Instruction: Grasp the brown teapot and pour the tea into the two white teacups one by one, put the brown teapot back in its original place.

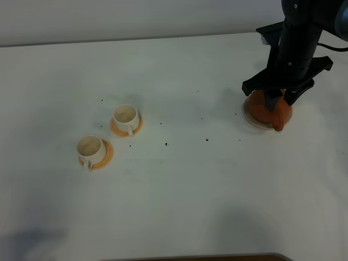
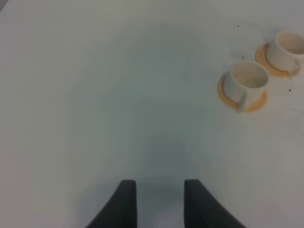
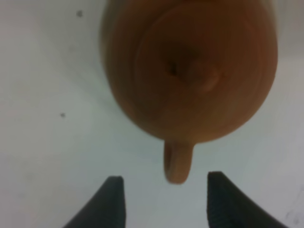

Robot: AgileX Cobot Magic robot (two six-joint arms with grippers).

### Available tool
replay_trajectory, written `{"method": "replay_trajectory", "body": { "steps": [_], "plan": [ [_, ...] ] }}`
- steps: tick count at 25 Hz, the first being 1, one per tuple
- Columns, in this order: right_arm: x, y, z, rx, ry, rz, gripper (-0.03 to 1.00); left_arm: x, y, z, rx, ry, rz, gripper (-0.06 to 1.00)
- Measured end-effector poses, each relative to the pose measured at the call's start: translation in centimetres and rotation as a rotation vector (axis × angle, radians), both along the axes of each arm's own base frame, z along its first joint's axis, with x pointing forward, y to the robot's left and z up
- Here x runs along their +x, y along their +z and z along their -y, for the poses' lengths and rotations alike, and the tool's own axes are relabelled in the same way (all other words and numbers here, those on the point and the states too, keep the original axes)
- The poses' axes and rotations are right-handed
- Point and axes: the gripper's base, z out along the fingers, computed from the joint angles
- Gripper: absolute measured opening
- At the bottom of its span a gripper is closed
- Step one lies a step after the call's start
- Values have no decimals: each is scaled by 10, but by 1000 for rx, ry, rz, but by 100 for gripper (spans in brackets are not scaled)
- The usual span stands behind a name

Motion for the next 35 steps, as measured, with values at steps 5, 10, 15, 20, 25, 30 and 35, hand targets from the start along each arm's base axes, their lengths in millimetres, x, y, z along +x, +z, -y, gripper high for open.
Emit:
{"method": "replay_trajectory", "body": {
  "steps": [5, 10, 15, 20, 25, 30, 35],
  "plan": [
    [4, -10, -2, -10, -5, -13, 43, 0, 0, 0, 0, 0, 0, 28],
    [4, -10, -2, -11, -21, -12, 43, 0, 0, 0, 0, 0, 0, 28],
    [4, -10, -2, -12, -23, -12, 43, 0, 0, 0, 0, 0, 0, 28],
    [4, -10, -3, -1, -27, -19, 43, 0, 0, 0, 0, 0, 0, 28],
    [1, -13, -3, 3, -41, -37, 43, 0, 0, 0, 0, 0, 0, 28],
    [-2, -12, -1, -2, -58, -45, 43, 0, 0, 0, 0, 0, 0, 28],
    [-2, -9, 1, -15, -51, -28, 43, 0, 0, 0, 0, 0, 0, 28]
  ]
}}
